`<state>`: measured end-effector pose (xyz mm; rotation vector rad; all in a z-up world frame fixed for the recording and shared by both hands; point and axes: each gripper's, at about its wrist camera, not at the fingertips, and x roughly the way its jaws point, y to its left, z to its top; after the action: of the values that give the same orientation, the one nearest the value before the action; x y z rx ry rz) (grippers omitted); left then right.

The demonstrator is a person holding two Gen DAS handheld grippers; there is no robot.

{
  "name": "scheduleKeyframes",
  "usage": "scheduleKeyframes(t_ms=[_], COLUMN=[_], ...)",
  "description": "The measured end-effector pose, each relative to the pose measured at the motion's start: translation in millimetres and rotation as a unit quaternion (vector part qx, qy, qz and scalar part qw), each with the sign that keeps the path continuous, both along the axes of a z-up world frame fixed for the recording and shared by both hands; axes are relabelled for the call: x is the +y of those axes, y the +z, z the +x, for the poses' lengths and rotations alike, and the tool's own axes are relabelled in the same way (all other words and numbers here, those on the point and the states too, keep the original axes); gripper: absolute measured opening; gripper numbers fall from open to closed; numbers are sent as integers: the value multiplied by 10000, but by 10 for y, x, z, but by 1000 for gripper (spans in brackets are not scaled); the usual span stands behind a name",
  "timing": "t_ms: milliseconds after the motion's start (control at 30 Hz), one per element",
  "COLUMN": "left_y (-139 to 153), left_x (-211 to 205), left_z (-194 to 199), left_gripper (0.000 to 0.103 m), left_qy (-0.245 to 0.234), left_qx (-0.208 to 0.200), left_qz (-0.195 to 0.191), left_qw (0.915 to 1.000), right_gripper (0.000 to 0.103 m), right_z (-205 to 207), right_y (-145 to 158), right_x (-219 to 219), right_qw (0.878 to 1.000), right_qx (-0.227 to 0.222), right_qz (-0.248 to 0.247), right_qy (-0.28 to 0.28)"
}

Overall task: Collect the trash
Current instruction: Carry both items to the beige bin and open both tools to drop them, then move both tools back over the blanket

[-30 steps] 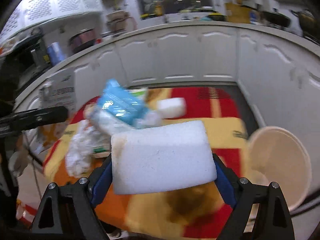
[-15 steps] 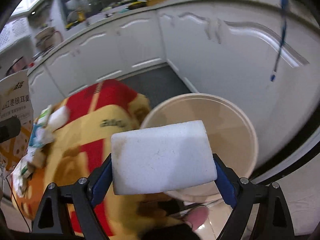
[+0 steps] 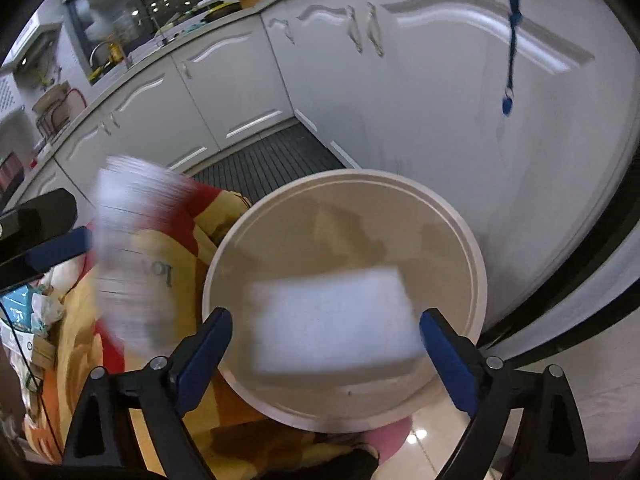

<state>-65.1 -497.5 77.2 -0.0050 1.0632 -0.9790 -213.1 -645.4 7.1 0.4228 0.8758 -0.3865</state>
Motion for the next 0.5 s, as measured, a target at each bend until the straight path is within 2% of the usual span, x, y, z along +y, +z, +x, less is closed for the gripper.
scheduleKeyframes(t_ms=[167,500], left_y=[40,173], left_x=[61,325], left_z=[-53,-174], left_gripper=[76,76], left_qy=[-7,385], left_qx=[-134,-808], left_qz=[93,404], left_qw=[9999,9952], right_gripper=[94,94], right_z=[-56,-12], right_y=[-33,45], right_x=[-28,207], right_qw=[10000,9997], right_qx=[-12,-29], right_qz=[68,-73], right_qy=[-45,239])
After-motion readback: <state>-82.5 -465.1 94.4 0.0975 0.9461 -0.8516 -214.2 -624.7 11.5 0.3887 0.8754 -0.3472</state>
